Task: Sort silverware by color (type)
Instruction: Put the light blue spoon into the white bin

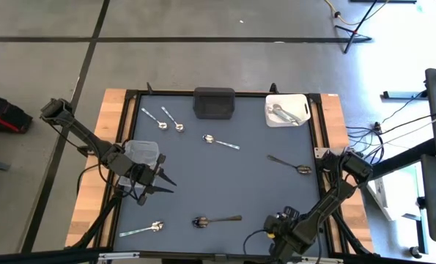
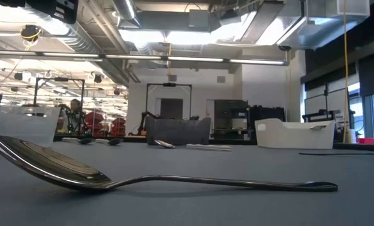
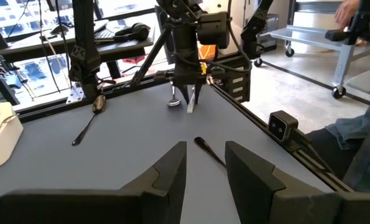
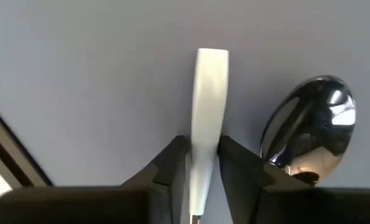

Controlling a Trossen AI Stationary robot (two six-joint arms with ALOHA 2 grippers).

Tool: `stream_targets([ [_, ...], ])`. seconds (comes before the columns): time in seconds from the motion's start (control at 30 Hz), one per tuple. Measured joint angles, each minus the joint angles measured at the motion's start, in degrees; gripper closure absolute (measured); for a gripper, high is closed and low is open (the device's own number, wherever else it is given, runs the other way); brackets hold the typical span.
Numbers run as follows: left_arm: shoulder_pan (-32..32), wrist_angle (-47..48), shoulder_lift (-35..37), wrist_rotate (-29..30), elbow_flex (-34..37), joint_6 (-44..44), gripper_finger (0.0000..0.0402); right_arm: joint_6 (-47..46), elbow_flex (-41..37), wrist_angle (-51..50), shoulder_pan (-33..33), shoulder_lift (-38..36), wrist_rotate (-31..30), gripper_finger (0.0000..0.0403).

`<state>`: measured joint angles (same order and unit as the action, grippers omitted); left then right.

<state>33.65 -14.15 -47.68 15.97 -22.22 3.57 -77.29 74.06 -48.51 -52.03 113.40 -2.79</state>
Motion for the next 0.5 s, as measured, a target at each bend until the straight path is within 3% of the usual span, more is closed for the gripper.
stream_targets([
  [0.2,-0.03,-0.01,0.00,0.49,0.00,0.02,0.0296,4.14,-0.15,0.30,0.37,0.07,-0.13,0.0389],
  [0.5,0.00,-0.02,0.00,1.01,0.00,0.04,0.0296,5.83,1.06,-0.37,0.39,0.12,-0.51,0.0378],
])
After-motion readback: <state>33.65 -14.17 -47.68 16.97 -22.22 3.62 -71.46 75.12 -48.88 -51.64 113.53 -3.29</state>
